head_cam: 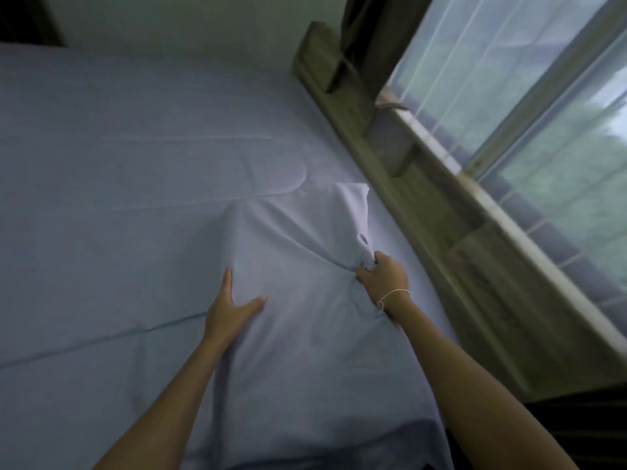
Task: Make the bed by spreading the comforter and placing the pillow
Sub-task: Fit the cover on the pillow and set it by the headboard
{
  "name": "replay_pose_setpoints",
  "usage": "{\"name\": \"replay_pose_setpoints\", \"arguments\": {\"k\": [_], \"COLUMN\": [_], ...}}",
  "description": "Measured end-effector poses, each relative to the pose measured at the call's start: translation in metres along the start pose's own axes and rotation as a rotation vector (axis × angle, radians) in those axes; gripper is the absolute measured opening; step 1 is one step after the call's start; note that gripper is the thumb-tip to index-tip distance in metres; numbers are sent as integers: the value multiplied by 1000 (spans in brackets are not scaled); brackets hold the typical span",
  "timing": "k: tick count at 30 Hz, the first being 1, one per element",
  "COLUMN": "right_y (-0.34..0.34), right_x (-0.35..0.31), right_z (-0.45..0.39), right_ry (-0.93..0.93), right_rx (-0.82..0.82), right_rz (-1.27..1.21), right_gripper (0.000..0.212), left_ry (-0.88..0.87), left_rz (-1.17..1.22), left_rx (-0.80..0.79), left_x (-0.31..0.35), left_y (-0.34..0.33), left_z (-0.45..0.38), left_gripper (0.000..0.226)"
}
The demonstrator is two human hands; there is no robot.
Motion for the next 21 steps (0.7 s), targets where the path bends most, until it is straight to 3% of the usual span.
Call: {"name": "replay_pose_setpoints", "arguments": {"k": [9,14,21], "right_y": [147,194,205], "right_x": [113,176,247], "right_z": [-34,-91,-155], "right_ry": [107,162,185], "right_rx": [80,66,41], "right_rz": [527,647,770], "right_gripper": [18,25,22], "left_ry": [44,47,52], "left_rz": [127,210,269], "left_rx": [-275,-307,-265], "left_x": [69,115,147], "left_y": [-211,-327,-423], "left_z": [13,-6,-40], "left_gripper": [113,109,109]}}
Point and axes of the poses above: each hand's wrist, its own z-axis away from the middle knuckle, its own y-axis out of the back of the hand, x = y × z, the point moved 6 cm from there along -z, towards the middle knuckle, and after that the axes turned 12 degrees about y, right-handed, at the moved point
